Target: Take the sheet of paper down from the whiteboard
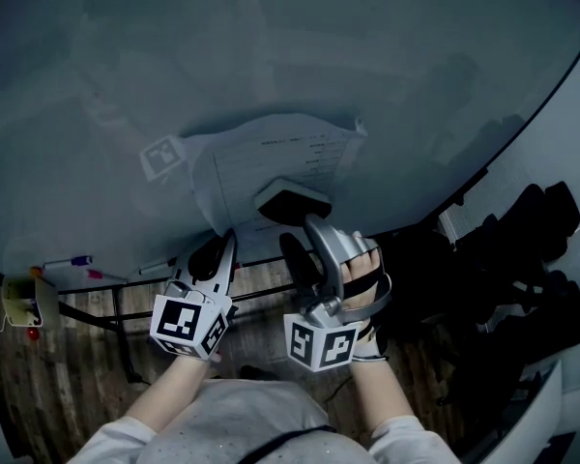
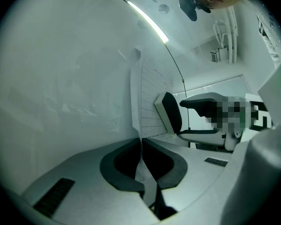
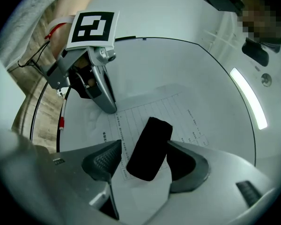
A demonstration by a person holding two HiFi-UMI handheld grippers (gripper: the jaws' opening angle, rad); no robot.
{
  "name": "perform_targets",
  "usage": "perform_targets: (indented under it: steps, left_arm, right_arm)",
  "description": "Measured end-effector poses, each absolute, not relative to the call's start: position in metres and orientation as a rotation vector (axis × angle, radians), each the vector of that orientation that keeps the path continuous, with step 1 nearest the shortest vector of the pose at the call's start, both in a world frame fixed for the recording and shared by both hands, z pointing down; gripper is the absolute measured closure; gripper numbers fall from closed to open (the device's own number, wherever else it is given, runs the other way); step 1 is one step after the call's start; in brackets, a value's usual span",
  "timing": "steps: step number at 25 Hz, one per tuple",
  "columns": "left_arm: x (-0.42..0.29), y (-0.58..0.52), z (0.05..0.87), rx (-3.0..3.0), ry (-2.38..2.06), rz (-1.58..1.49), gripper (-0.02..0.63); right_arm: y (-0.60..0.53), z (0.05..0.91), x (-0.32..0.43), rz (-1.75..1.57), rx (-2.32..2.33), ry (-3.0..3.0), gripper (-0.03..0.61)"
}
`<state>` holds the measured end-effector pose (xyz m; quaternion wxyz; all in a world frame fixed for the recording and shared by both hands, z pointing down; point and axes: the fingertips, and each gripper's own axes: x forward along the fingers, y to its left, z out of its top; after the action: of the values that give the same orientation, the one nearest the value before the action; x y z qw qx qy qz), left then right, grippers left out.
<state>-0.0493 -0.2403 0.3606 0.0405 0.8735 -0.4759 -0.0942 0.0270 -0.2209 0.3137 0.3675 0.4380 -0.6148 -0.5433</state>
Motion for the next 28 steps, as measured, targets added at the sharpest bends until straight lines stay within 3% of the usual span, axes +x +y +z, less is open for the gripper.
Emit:
perform_targets:
  steps: [10,28]
  left_arm:
    - [-0.05,-0.24,0.359,2.684,-1.455,-0.274,0.594]
    - [-0.051,-0.243,0.359,2.681,-1.459,-0.289,0.594]
  right_arm:
    - [-0.238,0.304,0.024,-1.313,1.103,-1.577,0.262]
    - [-0.255,0.301,0.019,-1.284,1.093,-1.524,0.261]
